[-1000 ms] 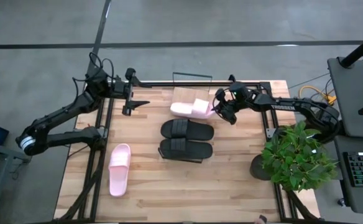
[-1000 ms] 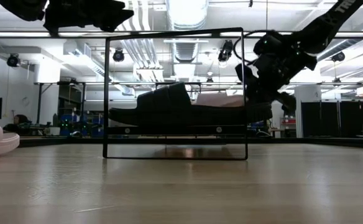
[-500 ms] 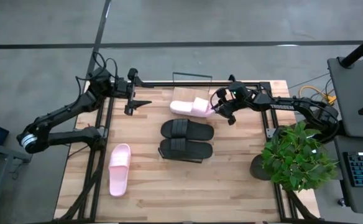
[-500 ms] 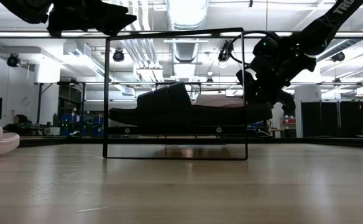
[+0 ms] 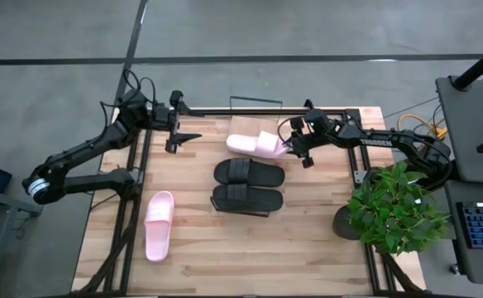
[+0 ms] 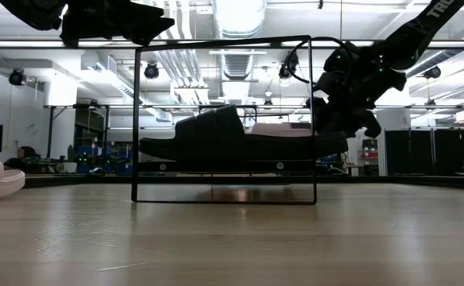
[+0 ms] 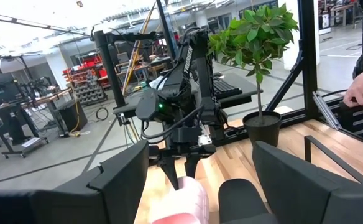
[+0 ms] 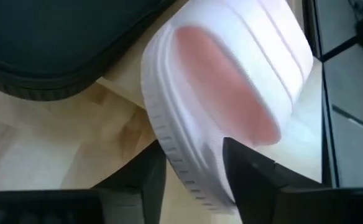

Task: Pick and place slides into the shelf
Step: Put the top pink slides on the shelf, then put the pink slides on the shelf

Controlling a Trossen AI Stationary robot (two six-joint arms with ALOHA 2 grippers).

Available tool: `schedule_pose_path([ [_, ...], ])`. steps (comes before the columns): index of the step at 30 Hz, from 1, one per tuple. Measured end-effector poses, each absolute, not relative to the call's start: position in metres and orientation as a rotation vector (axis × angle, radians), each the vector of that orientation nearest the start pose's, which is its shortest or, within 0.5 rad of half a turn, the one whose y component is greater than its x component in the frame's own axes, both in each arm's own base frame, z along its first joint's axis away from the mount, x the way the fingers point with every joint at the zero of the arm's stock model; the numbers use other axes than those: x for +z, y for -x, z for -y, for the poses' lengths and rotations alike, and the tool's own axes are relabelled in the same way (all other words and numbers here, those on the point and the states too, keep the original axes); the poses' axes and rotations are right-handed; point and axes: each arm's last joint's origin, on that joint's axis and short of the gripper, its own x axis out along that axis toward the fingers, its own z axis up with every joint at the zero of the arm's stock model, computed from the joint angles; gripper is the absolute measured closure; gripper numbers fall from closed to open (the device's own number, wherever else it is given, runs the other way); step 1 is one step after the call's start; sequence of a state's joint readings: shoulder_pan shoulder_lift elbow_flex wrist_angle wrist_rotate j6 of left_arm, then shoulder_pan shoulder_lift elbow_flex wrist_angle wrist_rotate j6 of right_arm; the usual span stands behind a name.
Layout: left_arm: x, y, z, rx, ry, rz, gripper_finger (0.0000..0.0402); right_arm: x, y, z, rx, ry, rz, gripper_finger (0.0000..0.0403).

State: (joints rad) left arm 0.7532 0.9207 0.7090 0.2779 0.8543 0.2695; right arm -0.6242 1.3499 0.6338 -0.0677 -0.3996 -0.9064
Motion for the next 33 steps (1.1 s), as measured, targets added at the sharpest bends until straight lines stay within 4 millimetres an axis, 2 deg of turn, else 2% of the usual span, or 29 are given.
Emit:
schedule_pose_path([
  [7, 0.326, -0.160, -0.120, -0.094, -0.316, 0.058, 0.0130, 0.177, -0.210, 0.137, 0.115, 0.434, -0.739, 0.0211],
  [13, 0.327, -0.160, -0.120, -0.094, -0.316, 0.059, 0.0130, 0.181, -0.207, 0.130, 0.087, 0.308, -0.754, 0.0209],
  [18, 0.327, -0.160, -0.120, -0.094, -0.316, 0.059, 0.0130, 0.193, -0.202, 0.126, 0.057, 0.294, -0.727, 0.0209],
  [22, 0.327, -0.160, -0.120, -0.094, -0.316, 0.059, 0.0130, 0.208, -0.202, 0.125, 0.085, 0.431, -0.616, 0.0209],
  [28, 0.326, -0.160, -0.120, -0.094, -0.316, 0.058, 0.0130, 0.207, -0.212, 0.118, 0.201, 0.709, -0.565, 0.0216],
  [33, 0.326, -0.160, -0.120, -0.095, -0.312, 0.055, 0.0130, 0.210, -0.222, 0.112, 0.213, 0.768, -0.502, 0.0227],
])
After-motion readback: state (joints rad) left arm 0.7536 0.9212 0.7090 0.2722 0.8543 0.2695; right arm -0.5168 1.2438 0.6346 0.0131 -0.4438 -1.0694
